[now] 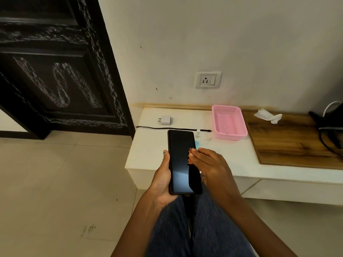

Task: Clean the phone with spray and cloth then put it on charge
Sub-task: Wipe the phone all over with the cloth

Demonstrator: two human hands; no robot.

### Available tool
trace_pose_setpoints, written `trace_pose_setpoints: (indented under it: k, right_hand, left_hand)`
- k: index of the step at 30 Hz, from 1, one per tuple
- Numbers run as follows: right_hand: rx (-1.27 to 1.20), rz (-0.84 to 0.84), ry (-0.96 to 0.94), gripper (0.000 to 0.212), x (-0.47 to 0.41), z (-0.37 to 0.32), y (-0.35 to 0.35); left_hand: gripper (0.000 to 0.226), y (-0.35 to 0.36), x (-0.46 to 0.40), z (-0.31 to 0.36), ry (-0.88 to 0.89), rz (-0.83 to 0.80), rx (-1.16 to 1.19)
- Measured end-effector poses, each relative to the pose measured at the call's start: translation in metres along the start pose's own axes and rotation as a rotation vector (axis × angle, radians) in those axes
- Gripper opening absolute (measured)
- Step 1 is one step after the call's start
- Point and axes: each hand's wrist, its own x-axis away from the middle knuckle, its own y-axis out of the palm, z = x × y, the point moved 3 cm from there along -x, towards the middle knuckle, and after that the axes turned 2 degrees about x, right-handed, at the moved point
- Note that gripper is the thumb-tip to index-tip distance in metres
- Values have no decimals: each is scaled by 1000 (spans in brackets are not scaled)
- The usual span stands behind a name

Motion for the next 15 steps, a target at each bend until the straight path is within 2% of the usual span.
trace_pose_setpoints:
  k: [3,6,10,15]
  right_hand:
    - [-1,3,-14,34,-16,7,-1]
    - [-10,-16,2,50,-29,13,1]
    - [5,18,55,36,-41,21,2]
    - [0,7,94,31,-46,28,4]
  left_hand:
    - [71,3,1,-2,-2,-50,18]
    - [68,4,3,-3,6,-82,11]
    - [68,4,4,-5,13,-90,-6]
    - [71,4,4,-10,-12,-90,-45]
